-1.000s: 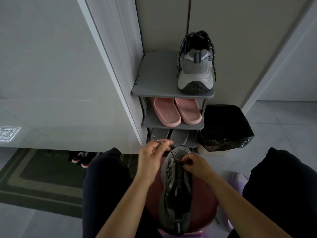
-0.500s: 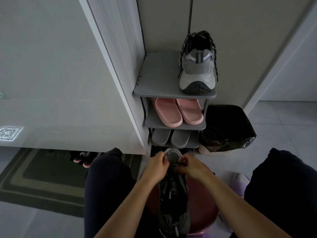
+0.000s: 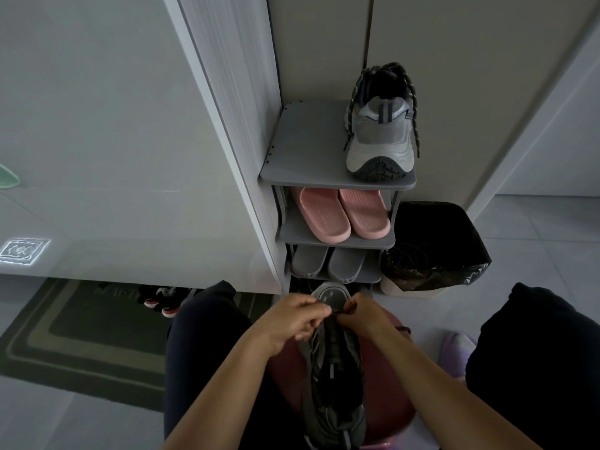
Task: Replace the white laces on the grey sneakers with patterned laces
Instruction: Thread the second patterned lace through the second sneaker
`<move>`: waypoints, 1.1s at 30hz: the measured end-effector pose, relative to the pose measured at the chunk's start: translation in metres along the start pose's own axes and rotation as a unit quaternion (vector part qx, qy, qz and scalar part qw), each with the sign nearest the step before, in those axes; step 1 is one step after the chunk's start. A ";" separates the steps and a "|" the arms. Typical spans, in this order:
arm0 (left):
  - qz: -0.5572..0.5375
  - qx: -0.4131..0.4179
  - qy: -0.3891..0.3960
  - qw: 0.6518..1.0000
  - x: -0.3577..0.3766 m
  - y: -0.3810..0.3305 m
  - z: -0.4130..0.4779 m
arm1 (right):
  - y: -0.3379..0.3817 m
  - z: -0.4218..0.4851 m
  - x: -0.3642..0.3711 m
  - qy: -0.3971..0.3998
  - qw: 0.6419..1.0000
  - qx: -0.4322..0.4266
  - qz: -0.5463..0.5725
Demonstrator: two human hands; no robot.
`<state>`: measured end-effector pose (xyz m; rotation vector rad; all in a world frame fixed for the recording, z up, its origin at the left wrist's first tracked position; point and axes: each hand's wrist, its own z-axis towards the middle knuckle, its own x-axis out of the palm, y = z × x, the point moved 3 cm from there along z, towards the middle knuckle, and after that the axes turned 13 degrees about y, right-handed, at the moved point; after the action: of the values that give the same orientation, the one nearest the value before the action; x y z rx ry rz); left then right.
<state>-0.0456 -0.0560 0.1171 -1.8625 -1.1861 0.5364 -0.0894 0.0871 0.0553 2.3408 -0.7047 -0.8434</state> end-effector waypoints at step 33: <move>0.042 0.073 -0.087 0.993 0.017 -0.035 -0.018 | -0.005 -0.004 0.003 -0.049 0.997 0.006 -0.063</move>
<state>-0.0427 -0.0419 0.1574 -1.7749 -1.1501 0.8246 -0.0836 0.0903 0.0535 2.3879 -0.6071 -1.0185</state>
